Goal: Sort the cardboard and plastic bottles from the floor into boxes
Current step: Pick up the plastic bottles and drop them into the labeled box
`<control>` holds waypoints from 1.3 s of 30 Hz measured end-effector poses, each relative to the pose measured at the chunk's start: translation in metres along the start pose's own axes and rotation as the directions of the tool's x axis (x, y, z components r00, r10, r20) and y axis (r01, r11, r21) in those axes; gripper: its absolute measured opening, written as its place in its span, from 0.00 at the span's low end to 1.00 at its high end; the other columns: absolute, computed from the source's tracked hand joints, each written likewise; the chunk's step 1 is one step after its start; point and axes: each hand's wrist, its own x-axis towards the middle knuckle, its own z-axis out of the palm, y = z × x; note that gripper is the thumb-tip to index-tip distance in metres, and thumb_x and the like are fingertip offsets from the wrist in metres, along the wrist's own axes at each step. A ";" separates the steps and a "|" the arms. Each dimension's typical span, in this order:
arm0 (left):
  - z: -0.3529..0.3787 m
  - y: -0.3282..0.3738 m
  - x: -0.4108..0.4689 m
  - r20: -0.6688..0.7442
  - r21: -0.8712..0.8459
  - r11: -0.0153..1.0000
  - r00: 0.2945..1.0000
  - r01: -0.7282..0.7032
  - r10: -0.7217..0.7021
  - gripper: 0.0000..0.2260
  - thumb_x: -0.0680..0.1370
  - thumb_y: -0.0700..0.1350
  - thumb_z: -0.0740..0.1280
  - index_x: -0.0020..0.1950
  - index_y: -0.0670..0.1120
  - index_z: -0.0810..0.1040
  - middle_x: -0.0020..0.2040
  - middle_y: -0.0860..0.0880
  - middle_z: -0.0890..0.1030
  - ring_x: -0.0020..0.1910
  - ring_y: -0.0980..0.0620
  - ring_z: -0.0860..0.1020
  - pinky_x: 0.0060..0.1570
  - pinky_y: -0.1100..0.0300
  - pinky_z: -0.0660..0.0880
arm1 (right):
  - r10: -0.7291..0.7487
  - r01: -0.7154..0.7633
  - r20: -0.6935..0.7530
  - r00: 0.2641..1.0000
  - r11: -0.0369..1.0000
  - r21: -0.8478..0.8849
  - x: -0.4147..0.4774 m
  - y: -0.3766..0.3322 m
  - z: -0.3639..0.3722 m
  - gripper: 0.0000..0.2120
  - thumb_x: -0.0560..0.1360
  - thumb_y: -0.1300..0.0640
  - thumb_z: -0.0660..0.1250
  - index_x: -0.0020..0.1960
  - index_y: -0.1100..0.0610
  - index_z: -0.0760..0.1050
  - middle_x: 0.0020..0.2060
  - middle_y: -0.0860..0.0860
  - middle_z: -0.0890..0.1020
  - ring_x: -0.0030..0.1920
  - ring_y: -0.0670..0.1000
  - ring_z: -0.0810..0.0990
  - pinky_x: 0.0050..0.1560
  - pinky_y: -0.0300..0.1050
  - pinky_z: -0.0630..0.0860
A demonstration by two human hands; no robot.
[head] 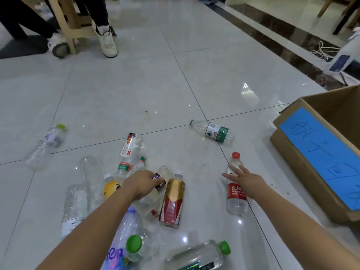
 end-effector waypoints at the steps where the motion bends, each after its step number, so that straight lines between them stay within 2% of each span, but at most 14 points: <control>1: 0.000 -0.003 0.001 0.009 -0.030 0.999 1.000 0.016 -0.016 0.22 0.79 0.60 0.57 0.61 0.47 0.79 0.60 0.46 0.80 0.57 0.48 0.78 0.59 0.53 0.73 | 0.000 0.000 0.002 1.000 1.000 -0.014 0.002 -0.002 0.004 0.42 0.76 0.64 0.64 0.77 0.39 0.44 0.77 0.46 0.39 0.78 0.56 0.40 0.59 0.49 0.75; 5: 0.003 -0.004 -0.006 0.044 -0.063 0.996 0.997 0.065 -0.063 0.23 0.79 0.59 0.59 0.59 0.42 0.80 0.55 0.42 0.81 0.54 0.45 0.78 0.55 0.54 0.73 | 0.013 -0.019 -0.060 0.998 0.995 -0.102 0.006 -0.011 0.014 0.31 0.78 0.57 0.62 0.76 0.45 0.53 0.78 0.48 0.45 0.77 0.59 0.47 0.67 0.50 0.68; 8: 0.003 -0.004 -0.006 0.015 -0.037 0.996 0.997 0.081 -0.081 0.23 0.79 0.60 0.58 0.59 0.42 0.80 0.54 0.42 0.81 0.52 0.45 0.78 0.53 0.54 0.73 | 0.046 -0.055 -0.095 0.994 0.994 -0.092 0.010 -0.015 0.012 0.29 0.77 0.53 0.64 0.75 0.46 0.58 0.77 0.50 0.54 0.75 0.58 0.54 0.71 0.51 0.62; 14: 0.004 -0.004 -0.004 -0.007 -0.054 0.993 0.995 0.102 -0.102 0.22 0.79 0.59 0.58 0.56 0.43 0.80 0.50 0.43 0.81 0.49 0.46 0.78 0.48 0.55 0.73 | 0.219 -0.205 -0.056 0.974 0.962 0.182 0.029 -0.052 0.004 0.32 0.72 0.35 0.64 0.68 0.54 0.65 0.62 0.53 0.73 0.68 0.55 0.65 0.61 0.47 0.68; 18: 0.005 -0.004 -0.004 -0.006 -0.049 0.991 0.993 0.121 -0.121 0.23 0.79 0.59 0.58 0.56 0.42 0.80 0.49 0.44 0.81 0.48 0.46 0.79 0.46 0.56 0.73 | 0.208 -0.180 -0.037 0.977 0.912 0.370 0.035 -0.065 0.008 0.33 0.71 0.38 0.67 0.68 0.57 0.65 0.61 0.55 0.74 0.66 0.55 0.66 0.58 0.48 0.71; 22: 0.004 -0.002 -0.005 0.043 -0.031 0.986 0.985 0.166 -0.165 0.24 0.78 0.60 0.59 0.60 0.41 0.77 0.49 0.45 0.78 0.48 0.47 0.77 0.47 0.57 0.72 | 0.225 -0.260 0.130 0.966 0.830 0.494 0.025 -0.049 0.015 0.46 0.64 0.37 0.74 0.73 0.55 0.58 0.67 0.54 0.68 0.68 0.57 0.66 0.64 0.53 0.69; 25: 0.005 -0.001 -0.006 0.076 -0.065 0.978 0.978 0.198 -0.193 0.27 0.77 0.62 0.61 0.62 0.41 0.75 0.49 0.45 0.76 0.47 0.48 0.76 0.45 0.59 0.70 | 0.239 -0.383 0.316 0.918 0.742 0.551 0.008 -0.035 0.025 0.52 0.62 0.40 0.77 0.74 0.59 0.52 0.68 0.57 0.68 0.64 0.57 0.72 0.60 0.51 0.74; 27: 0.005 0.001 -0.009 0.104 -0.073 0.972 0.971 0.224 -0.216 0.27 0.76 0.60 0.64 0.65 0.41 0.73 0.51 0.45 0.76 0.47 0.48 0.75 0.45 0.59 0.69 | 0.207 -0.450 0.425 0.881 0.638 0.624 -0.005 -0.034 0.032 0.47 0.65 0.46 0.78 0.71 0.60 0.54 0.61 0.58 0.72 0.49 0.55 0.78 0.42 0.49 0.80; 28: 0.006 0.002 -0.010 0.125 -0.081 0.968 0.966 0.237 -0.226 0.27 0.75 0.59 0.66 0.66 0.41 0.72 0.54 0.44 0.76 0.48 0.48 0.74 0.45 0.59 0.69 | 0.203 -0.477 0.451 0.869 0.582 0.659 -0.010 -0.036 0.037 0.41 0.66 0.49 0.78 0.68 0.60 0.57 0.55 0.57 0.74 0.42 0.52 0.78 0.39 0.49 0.80; 31: 0.007 0.003 -0.017 0.245 -0.039 0.958 0.933 0.283 -0.265 0.29 0.73 0.54 0.71 0.68 0.40 0.70 0.64 0.42 0.75 0.53 0.46 0.75 0.46 0.54 0.74 | 0.185 -0.510 0.479 0.858 0.416 0.753 -0.015 -0.045 0.054 0.27 0.67 0.56 0.76 0.58 0.61 0.65 0.44 0.55 0.75 0.41 0.53 0.77 0.49 0.54 0.81; 32: 0.008 0.002 -0.019 0.273 0.008 0.959 0.922 0.284 -0.275 0.32 0.71 0.55 0.73 0.69 0.40 0.69 0.65 0.42 0.74 0.57 0.45 0.76 0.51 0.53 0.76 | 0.149 -0.528 0.509 0.848 0.325 0.785 -0.017 -0.050 0.058 0.22 0.67 0.59 0.75 0.54 0.62 0.67 0.41 0.56 0.76 0.39 0.54 0.78 0.48 0.53 0.81; 35: 0.010 0.002 -0.024 0.336 0.113 0.947 0.886 0.299 -0.320 0.38 0.69 0.56 0.74 0.73 0.42 0.65 0.69 0.42 0.71 0.63 0.42 0.74 0.57 0.53 0.75 | 0.058 -0.557 0.554 0.830 0.070 0.827 -0.024 -0.067 0.064 0.15 0.68 0.64 0.72 0.48 0.63 0.67 0.32 0.58 0.77 0.25 0.52 0.76 0.32 0.46 0.80; 37: 0.009 0.004 -0.027 0.367 0.174 0.933 0.858 0.315 -0.358 0.38 0.69 0.60 0.73 0.72 0.42 0.66 0.67 0.43 0.73 0.62 0.44 0.76 0.54 0.56 0.75 | 0.087 -0.518 0.516 0.852 0.004 0.855 -0.028 -0.073 0.066 0.14 0.68 0.64 0.71 0.49 0.63 0.68 0.29 0.56 0.76 0.22 0.51 0.73 0.25 0.39 0.74; 39: 0.008 0.008 -0.030 0.378 0.221 0.910 0.829 0.351 -0.411 0.37 0.71 0.62 0.71 0.72 0.41 0.67 0.67 0.43 0.74 0.63 0.46 0.76 0.57 0.57 0.74 | 0.142 -0.458 0.461 0.876 -0.056 0.887 -0.031 -0.073 0.066 0.12 0.68 0.62 0.72 0.46 0.63 0.70 0.27 0.55 0.74 0.21 0.50 0.70 0.24 0.35 0.68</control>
